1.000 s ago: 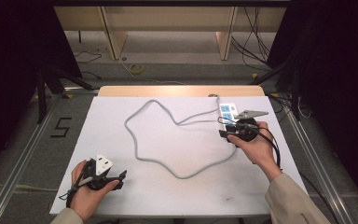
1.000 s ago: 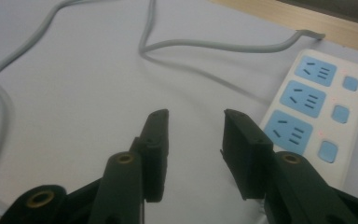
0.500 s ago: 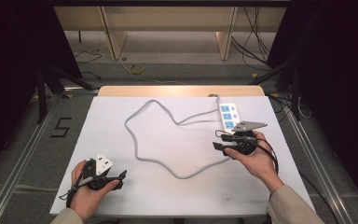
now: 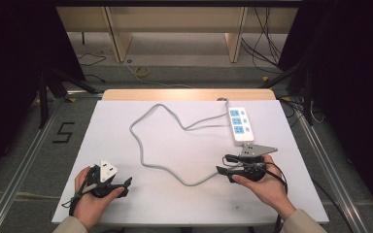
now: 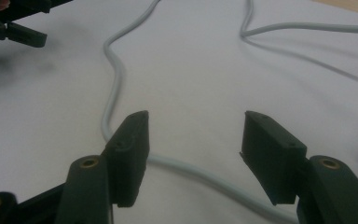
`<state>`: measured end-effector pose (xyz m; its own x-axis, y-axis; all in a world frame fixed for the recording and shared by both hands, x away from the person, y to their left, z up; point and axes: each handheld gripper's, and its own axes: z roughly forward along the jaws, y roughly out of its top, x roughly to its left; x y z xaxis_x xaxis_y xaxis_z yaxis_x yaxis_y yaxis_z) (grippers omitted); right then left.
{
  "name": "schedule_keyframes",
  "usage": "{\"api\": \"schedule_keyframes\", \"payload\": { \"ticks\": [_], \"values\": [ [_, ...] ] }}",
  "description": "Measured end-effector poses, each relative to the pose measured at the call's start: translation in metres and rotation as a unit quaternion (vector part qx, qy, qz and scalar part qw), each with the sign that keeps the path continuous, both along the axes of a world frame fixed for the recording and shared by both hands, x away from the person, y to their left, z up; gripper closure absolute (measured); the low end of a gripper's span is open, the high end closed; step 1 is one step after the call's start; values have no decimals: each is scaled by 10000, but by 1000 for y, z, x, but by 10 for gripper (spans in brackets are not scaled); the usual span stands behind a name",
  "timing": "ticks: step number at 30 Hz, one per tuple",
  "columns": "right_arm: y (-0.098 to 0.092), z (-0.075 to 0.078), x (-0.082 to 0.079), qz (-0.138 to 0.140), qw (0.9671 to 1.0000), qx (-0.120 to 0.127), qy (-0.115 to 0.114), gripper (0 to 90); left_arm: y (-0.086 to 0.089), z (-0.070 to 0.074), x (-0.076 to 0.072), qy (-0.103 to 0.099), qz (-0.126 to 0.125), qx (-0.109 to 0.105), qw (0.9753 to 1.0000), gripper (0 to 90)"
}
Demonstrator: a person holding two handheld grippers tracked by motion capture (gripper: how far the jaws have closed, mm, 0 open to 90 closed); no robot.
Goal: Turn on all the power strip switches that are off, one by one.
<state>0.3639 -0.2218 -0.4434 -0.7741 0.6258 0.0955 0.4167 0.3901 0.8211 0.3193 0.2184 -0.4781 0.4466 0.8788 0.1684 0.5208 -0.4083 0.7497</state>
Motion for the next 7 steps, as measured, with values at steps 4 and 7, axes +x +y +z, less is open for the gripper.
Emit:
{"api": "schedule_keyframes", "payload": {
  "ticks": [4, 7],
  "values": [
    [-1, -3, -4, 26, 10000, 63, 25, 407, 1, 0, 0, -7, -12, -27, 10000, 161],
    [-1, -6, -7, -37, 9999, 132, 54, 396, 0, 0, 1, 6, -48, -48, 10000, 160]
  ]
}}
